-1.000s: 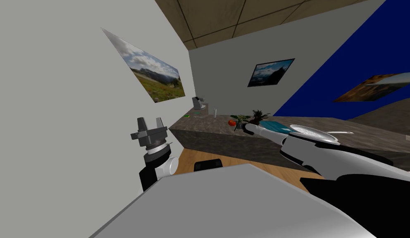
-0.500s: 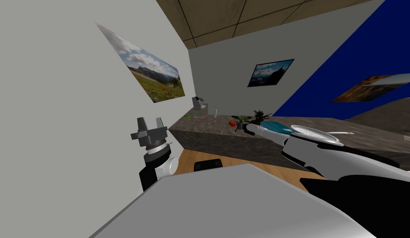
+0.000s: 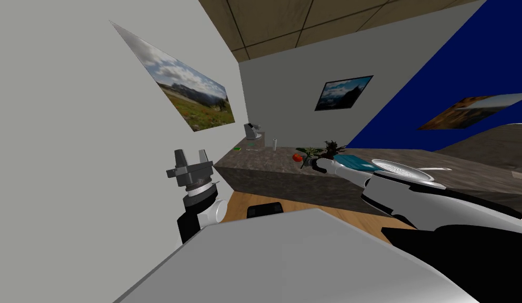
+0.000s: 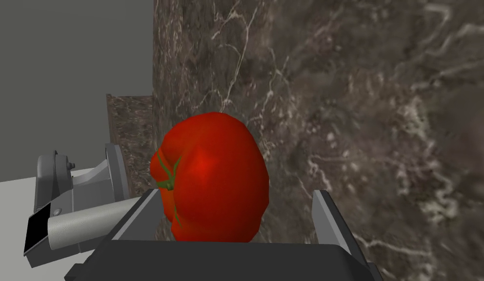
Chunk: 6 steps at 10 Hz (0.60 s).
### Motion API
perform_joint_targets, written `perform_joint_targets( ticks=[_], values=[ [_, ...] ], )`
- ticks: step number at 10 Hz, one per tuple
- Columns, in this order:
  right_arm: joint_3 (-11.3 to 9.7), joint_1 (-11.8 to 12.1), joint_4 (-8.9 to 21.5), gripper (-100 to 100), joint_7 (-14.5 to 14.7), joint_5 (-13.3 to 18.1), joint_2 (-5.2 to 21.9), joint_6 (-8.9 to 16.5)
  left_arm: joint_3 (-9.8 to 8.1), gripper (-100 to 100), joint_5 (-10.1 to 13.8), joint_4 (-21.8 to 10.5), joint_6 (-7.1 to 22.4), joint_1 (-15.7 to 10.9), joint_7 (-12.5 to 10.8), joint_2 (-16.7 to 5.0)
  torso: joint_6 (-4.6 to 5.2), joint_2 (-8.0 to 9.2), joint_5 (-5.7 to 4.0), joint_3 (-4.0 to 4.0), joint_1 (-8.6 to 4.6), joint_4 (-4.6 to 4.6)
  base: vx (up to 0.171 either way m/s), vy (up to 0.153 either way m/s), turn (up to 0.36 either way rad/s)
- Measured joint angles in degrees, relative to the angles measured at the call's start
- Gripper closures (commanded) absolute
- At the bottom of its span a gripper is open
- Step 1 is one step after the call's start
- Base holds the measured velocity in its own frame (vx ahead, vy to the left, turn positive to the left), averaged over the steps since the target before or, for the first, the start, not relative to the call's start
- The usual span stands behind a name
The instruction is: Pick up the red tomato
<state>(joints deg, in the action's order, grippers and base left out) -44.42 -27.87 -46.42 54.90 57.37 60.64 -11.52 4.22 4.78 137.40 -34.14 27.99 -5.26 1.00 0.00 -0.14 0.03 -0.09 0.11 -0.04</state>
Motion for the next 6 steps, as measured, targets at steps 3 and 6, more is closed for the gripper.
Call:
perform_joint_targets(
  ticks=[3,6],
  values=[
    [0.4,1.1,0.0,-100,4.4,-4.5,0.6,-0.7,0.00,0,0.0,0.0,0.0,0.0,0.0,0.0,0.00,-0.03,-0.01,-0.02,-0.02,-0.01,0.044,0.026,-0.022],
    [1.0,2.1,0.3,-100,9.1,-9.1,1.0,-1.7,0.00,0,0.0,0.0,0.0,0.0,0.0,0.0,-0.01,-0.05,0.00,-0.03,-0.03,-0.01,0.043,0.027,-0.023]
  ],
)
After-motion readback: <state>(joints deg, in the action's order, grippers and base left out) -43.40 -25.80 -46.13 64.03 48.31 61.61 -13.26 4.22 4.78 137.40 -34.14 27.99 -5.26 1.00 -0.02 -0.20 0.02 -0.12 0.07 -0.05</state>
